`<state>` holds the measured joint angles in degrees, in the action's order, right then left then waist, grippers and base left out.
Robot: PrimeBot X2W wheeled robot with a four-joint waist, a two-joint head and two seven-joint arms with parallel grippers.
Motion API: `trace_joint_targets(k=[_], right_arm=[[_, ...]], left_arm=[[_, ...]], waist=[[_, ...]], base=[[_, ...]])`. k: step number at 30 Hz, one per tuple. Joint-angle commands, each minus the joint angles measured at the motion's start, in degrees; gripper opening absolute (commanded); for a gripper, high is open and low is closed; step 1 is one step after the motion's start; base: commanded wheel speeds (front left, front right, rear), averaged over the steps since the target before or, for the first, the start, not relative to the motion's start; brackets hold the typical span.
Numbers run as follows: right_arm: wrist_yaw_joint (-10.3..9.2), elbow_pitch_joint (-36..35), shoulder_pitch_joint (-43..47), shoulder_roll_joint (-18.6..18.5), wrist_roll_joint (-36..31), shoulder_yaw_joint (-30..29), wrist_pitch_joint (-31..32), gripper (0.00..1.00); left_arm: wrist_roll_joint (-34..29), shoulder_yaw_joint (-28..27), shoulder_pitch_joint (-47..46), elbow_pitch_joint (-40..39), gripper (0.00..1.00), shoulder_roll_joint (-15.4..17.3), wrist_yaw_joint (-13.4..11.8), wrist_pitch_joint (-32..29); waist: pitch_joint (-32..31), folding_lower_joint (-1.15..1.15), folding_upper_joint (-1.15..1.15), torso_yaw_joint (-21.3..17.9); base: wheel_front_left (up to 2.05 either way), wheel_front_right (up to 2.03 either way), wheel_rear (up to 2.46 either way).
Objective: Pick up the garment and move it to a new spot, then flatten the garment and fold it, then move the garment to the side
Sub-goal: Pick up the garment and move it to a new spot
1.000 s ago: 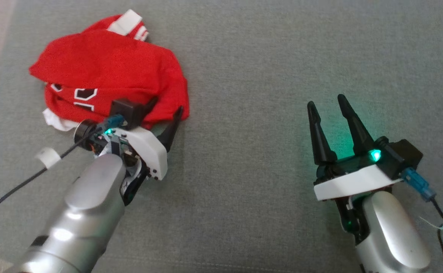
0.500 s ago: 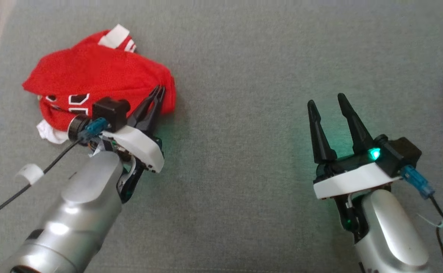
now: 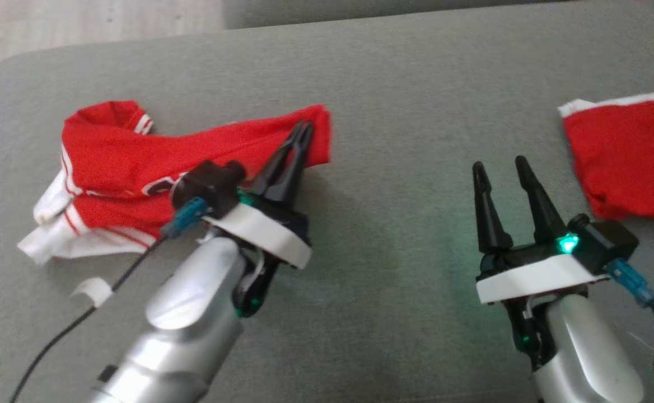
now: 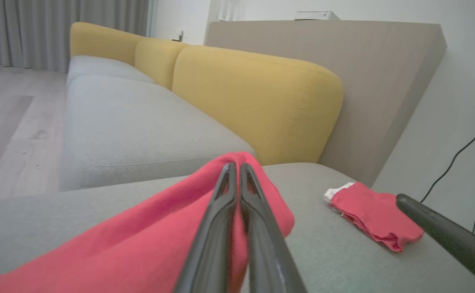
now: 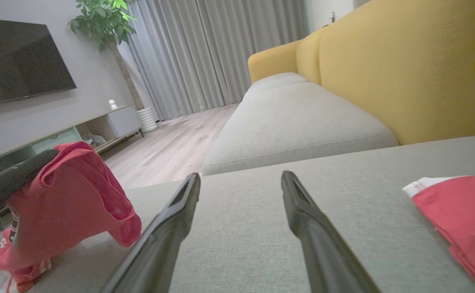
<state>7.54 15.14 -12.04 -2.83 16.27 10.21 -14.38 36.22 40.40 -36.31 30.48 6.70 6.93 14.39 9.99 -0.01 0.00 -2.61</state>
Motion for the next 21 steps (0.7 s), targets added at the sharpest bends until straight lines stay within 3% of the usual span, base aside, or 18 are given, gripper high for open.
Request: trace_joint_targets(k=[1, 10, 16, 17, 18, 21], right_arm=[[-0.05, -2.5, -1.2, 0.0, 0.6, 0.5, -0.6, 1.00], [-0.05, -4.7, -2.2, 0.0, 2.5, -0.2, -0.6, 1.00], [-0.05, -5.7, -2.5, 0.0, 3.8, 0.1, -0.6, 1.00], [-0.05, -5.8, -2.5, 0.0, 3.8, 0.0, -0.6, 1.00], [-0.05, -5.9, -2.5, 0.0, 3.8, -0.1, -0.6, 1.00], [-0.05, -6.0, -2.5, 0.0, 3.3, -1.5, -0.6, 1.00]], left_arm=[[-1.0, -2.3, -2.2, -3.2, 0.00, -0.5, -0.7, 0.6], [-2.3, 3.6, -6.7, -4.0, 0.00, -3.7, -0.8, 0.6], [0.8, 8.4, -9.9, -6.3, 0.00, -3.8, -3.1, 0.6], [1.4, 9.7, -10.1, -6.2, 0.57, -3.8, -3.5, 0.6], [2.2, 11.0, -10.0, -6.0, 1.00, -3.8, -3.5, 0.6], [3.5, 12.0, -10.3, -4.5, 1.00, -3.8, -4.0, 0.6]], waist=[[1.1, 0.01, 0.00, -2.9], [5.5, 0.01, 0.00, -10.7], [7.2, 0.01, 0.00, -13.8], [7.3, 0.01, 0.00, -13.9], [7.4, 0.01, 0.00, -13.9], [7.0, 0.01, 0.00, -12.0]], base=[[0.00, 0.00, 0.00], [0.00, 0.00, 0.00], [0.00, 0.00, 0.00], [0.00, 0.00, 0.00], [0.00, 0.00, 0.00], [0.00, 0.00, 0.00]])
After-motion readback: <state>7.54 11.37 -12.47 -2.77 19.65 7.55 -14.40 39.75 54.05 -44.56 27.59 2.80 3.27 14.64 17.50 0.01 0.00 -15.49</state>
